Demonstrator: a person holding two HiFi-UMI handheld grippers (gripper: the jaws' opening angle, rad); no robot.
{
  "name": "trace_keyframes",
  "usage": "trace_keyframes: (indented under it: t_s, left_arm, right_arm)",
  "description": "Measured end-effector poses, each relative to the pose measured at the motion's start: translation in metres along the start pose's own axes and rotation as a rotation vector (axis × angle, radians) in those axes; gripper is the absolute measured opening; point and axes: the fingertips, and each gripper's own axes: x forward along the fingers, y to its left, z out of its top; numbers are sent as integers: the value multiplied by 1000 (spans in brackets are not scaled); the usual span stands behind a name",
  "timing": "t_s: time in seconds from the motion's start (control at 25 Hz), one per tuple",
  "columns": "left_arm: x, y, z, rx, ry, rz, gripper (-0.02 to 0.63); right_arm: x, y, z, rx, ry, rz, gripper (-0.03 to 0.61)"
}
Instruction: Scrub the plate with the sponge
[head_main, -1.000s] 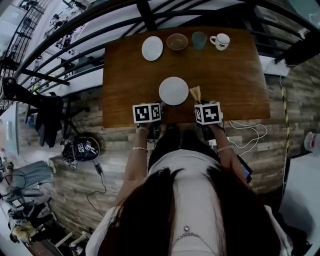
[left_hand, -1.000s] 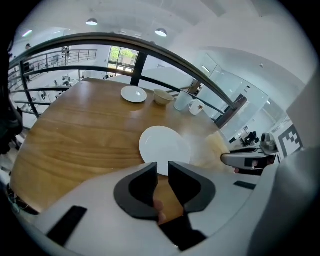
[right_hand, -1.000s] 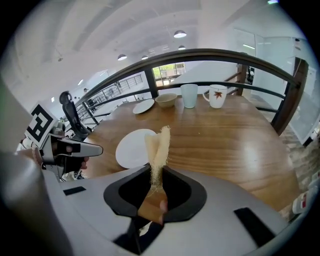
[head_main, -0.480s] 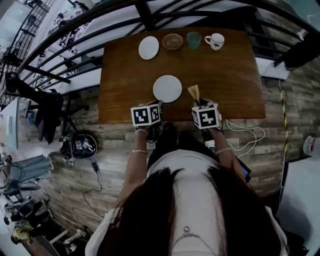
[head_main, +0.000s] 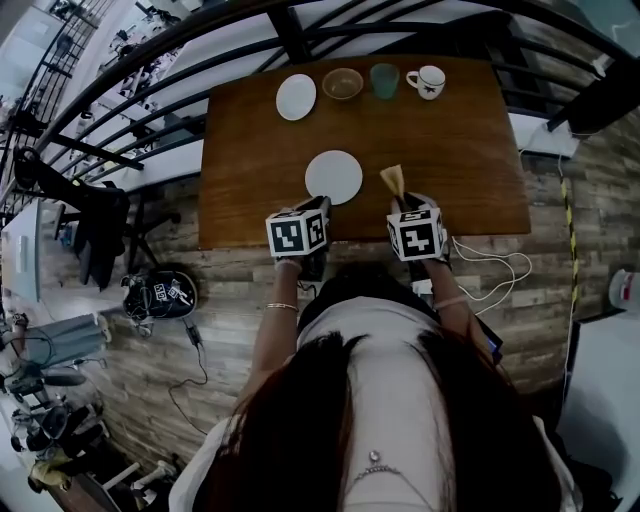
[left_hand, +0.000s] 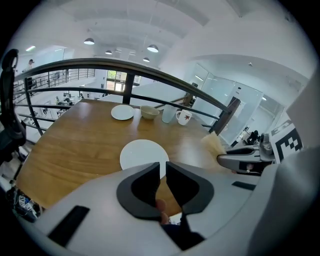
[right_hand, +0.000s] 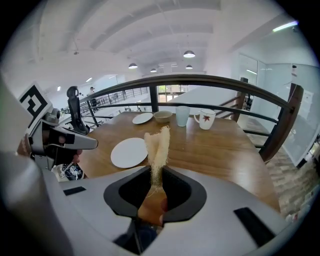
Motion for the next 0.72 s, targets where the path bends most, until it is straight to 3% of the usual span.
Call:
trace_keyframes:
  t_s: [0.72]
  left_arm:
    - [-20,9,21,68,-33,-45,47]
  right_arm:
    - [0,22,7,49,-1,-46,89]
